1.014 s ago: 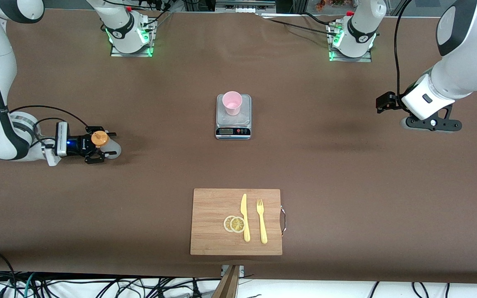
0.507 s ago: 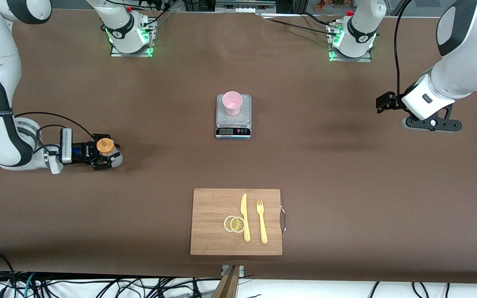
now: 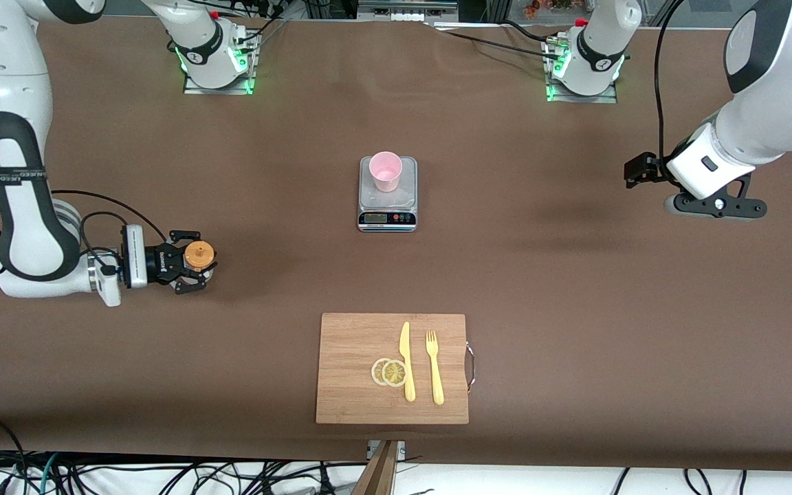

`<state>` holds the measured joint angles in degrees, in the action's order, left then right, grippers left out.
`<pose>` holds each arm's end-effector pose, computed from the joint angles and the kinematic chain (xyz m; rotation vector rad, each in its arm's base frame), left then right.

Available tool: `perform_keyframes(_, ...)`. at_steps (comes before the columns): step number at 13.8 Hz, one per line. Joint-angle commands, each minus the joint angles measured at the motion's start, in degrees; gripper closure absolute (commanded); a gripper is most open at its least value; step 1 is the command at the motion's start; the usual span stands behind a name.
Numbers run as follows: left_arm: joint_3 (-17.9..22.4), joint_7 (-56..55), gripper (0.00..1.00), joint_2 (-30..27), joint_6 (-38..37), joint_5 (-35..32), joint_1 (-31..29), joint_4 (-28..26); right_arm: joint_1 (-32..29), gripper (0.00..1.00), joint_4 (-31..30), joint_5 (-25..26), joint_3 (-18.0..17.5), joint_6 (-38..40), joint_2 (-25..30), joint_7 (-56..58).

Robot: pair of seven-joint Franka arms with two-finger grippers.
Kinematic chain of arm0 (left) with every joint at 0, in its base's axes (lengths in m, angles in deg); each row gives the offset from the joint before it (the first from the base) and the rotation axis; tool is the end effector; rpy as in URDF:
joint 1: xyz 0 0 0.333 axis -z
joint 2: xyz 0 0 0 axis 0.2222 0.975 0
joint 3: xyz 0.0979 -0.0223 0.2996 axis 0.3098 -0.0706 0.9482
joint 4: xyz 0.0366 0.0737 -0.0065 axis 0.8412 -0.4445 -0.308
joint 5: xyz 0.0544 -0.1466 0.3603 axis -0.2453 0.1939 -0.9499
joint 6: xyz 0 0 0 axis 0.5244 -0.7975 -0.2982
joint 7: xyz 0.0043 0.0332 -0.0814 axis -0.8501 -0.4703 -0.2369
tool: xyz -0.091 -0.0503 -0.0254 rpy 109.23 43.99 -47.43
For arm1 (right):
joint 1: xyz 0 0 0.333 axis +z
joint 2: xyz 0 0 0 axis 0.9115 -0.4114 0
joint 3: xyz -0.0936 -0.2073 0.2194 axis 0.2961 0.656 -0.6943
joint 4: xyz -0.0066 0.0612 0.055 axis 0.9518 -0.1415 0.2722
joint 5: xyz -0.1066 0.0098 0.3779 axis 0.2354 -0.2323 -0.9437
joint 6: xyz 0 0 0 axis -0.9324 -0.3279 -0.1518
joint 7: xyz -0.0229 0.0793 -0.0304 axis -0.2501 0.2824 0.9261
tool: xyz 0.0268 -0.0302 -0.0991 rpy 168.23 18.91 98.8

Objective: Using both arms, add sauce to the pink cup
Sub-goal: 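Lift the sauce bottle with the right gripper toward the pink cup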

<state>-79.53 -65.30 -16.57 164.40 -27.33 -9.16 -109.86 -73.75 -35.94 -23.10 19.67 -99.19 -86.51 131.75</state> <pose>0.5505 -0.0720 0.5143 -3.1177 0.1200 0.2563 0.6486 0.0102 0.2187 -1.4570 -1.6208 -0.6398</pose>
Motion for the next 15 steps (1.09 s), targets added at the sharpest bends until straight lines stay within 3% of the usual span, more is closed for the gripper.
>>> perform_keyframes(1, 0.02, 0.33, 0.0, 0.24, -0.64, 0.85, -0.25, 0.72, 2.93, 1.0, -0.92, 3.42, 0.18, -2.66, 3.48, -7.01)
perform_keyframes(8, 0.02, 0.33, 0.0, 0.24, -0.64, 0.76, -0.25, 0.8, 12.87, 1.0, 1.09, 17.57, 0.09, -8.03, 9.37, -26.08)
perform_keyframes(15, 0.02, 0.5, 0.0, 0.24, -0.29, 0.59, -0.33, 0.8, 18.85, 1.0, 1.89, 23.82, 0.09, -7.94, 11.13, -33.48)
